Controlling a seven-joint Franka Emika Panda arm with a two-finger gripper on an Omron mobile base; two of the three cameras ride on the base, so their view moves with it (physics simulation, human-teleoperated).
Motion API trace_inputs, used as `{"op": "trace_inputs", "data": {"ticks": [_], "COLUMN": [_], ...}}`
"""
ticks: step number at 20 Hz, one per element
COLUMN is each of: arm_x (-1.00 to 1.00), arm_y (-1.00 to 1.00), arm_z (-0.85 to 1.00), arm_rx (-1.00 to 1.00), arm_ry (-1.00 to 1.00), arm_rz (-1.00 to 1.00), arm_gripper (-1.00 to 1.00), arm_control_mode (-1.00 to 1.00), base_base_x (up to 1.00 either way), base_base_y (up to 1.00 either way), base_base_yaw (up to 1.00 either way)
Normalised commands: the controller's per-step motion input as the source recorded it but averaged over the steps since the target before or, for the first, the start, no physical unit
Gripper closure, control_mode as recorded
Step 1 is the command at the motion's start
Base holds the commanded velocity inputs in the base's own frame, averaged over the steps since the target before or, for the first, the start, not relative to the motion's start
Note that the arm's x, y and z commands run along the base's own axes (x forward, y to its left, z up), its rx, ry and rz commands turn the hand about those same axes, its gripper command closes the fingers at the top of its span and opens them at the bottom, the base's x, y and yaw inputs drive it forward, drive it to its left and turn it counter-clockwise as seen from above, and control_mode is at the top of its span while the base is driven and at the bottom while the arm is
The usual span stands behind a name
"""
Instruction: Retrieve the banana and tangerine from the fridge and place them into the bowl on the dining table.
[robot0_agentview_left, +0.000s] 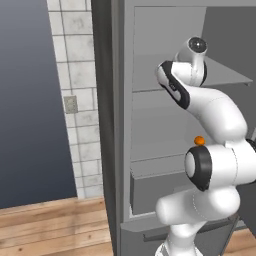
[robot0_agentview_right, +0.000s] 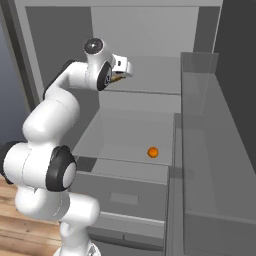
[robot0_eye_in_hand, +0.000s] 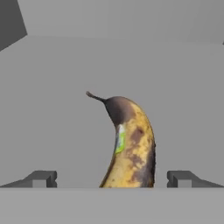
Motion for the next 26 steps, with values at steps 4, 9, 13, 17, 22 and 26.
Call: {"op": "trace_inputs", "data": {"ticks": [4, 9, 13, 17, 22, 26], "arm_x": [0.12, 0.01, 0.0, 0.0, 0.0, -0.21], "arm_y": [0.0, -0.02, -0.01, -0.07, -0.05, 0.0], "arm_z": [-0.3, -0.4, -0.49, -0.63, -0.79, -0.68], "arm_rx": [0.0, 0.0, 0.0, 0.0, -0.01, 0.0], "arm_ry": [0.0, 0.07, 0.12, 0.12, 0.08, -0.09], "arm_rz": [0.0, 0.0, 0.0, 0.0, 0.0, 0.0], "arm_gripper": [-1.0, -1.0, 1.0, 1.0, 1.0, 1.0], "arm_control_mode": [-1.0, -1.0, -1.0, -1.0, -1.0, -1.0], "base_base_x": [0.0, 0.0, 0.0, 0.0, 0.0, 0.0], "base_base_y": [0.0, 0.0, 0.0, 0.0, 0.0, 0.0], "base_base_yaw": [0.0, 0.0, 0.0, 0.0, 0.0, 0.0]}}
